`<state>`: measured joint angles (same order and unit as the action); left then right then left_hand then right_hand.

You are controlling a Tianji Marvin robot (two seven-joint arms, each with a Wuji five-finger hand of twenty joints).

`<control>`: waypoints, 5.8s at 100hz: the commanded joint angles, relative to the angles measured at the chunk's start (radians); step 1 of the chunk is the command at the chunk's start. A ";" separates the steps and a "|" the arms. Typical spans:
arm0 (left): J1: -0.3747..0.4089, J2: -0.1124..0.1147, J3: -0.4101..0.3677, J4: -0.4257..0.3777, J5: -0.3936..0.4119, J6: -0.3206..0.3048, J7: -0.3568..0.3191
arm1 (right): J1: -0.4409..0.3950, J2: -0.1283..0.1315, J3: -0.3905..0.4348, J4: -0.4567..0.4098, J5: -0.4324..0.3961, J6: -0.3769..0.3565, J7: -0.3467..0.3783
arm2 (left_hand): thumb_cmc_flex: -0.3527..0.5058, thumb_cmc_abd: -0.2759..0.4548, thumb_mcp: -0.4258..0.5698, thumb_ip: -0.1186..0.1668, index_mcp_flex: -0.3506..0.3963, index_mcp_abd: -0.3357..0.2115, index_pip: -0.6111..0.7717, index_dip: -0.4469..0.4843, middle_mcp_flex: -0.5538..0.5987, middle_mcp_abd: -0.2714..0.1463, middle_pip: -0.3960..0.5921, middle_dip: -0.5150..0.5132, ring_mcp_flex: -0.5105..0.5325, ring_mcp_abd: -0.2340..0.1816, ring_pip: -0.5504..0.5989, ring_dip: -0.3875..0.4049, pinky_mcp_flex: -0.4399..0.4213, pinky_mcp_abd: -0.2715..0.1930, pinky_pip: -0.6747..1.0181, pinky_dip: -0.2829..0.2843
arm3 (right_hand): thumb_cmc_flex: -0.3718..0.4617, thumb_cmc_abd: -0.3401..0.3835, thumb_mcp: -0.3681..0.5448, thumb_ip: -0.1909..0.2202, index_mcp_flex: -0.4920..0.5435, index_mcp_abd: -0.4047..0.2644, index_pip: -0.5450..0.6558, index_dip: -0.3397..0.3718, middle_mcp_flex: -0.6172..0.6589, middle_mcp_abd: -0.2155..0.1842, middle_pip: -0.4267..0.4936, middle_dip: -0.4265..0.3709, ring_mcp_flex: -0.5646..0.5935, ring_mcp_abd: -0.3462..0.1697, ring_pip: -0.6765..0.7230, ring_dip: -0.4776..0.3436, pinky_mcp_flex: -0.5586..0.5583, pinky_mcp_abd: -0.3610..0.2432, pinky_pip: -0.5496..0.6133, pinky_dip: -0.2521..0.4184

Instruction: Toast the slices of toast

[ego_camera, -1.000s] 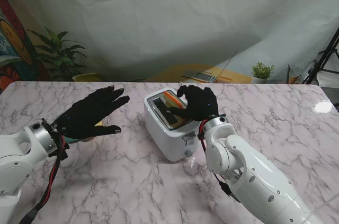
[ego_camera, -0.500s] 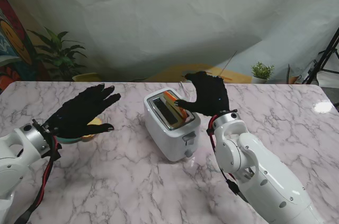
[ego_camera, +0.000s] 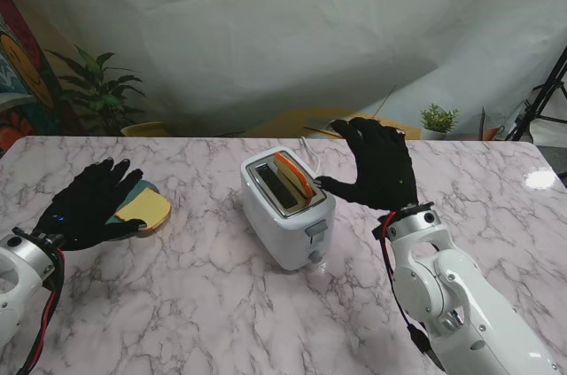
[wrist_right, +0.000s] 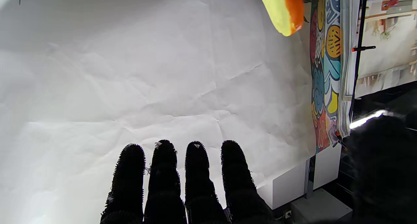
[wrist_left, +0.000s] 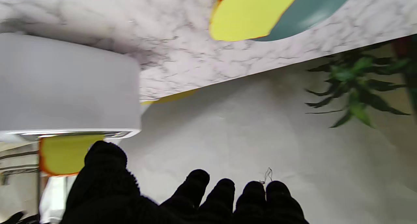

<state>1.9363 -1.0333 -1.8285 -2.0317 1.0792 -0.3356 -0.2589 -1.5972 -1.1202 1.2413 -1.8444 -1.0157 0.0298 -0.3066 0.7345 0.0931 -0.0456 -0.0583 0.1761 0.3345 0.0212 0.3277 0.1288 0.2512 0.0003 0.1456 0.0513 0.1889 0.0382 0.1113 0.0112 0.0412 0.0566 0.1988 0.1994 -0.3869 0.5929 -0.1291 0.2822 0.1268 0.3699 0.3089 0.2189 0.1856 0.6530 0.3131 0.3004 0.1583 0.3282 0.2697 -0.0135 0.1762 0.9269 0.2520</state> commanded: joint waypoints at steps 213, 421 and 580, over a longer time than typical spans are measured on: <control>-0.442 0.029 0.555 0.634 0.217 0.470 0.055 | -0.385 0.010 0.101 -0.186 -0.002 -0.183 -0.060 | 0.285 -0.265 0.069 0.051 0.109 0.108 0.026 0.063 0.114 0.085 0.115 0.147 0.113 0.080 0.332 0.173 0.077 0.026 0.486 0.102 | 0.003 0.102 -0.087 0.023 0.084 0.014 -0.031 0.020 0.104 0.006 -0.066 -0.010 0.058 -0.007 -0.047 -0.034 0.012 -0.015 -0.041 -0.047; -0.465 0.029 0.605 0.687 0.178 0.496 0.081 | -0.377 0.010 0.090 -0.167 0.004 -0.181 -0.061 | 0.556 -0.148 0.169 0.057 0.207 -0.005 0.250 0.059 0.248 0.008 0.315 0.137 0.294 0.029 0.402 0.212 0.181 -0.006 0.625 0.148 | 0.021 0.139 -0.066 0.011 0.082 0.002 -0.015 0.023 0.119 -0.006 -0.066 -0.008 0.080 0.004 -0.046 -0.034 0.038 -0.010 -0.032 -0.044; -0.507 -0.024 0.333 0.588 0.008 0.318 0.410 | -0.370 0.019 0.115 -0.183 -0.013 -0.249 -0.017 | 0.556 -0.276 0.466 -0.019 0.411 -0.430 1.151 0.314 0.769 -0.230 0.514 0.484 0.750 -0.063 0.534 0.522 0.433 -0.009 0.917 0.220 | 0.017 0.143 -0.046 0.004 0.074 -0.003 -0.010 0.015 0.106 0.000 -0.073 -0.010 0.070 -0.007 -0.049 -0.041 0.033 -0.023 -0.036 -0.048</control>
<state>1.4409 -1.0550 -1.4907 -1.4234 1.0982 -0.0053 0.1563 -1.9584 -1.1076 1.3479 -2.0055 -1.0185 -0.2102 -0.3351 1.2150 -0.1533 0.3079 -0.0922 0.4880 0.0541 0.8848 0.5170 0.8253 0.0934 0.4487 0.5930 0.7671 0.1161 0.5495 0.6162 0.4378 0.0690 0.9461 0.3996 0.2167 -0.2665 0.5275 -0.1290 0.3631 0.1268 0.3565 0.3151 0.3364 0.1877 0.6046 0.3030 0.3763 0.1584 0.3273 0.2499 0.0284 0.1747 0.9037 0.2187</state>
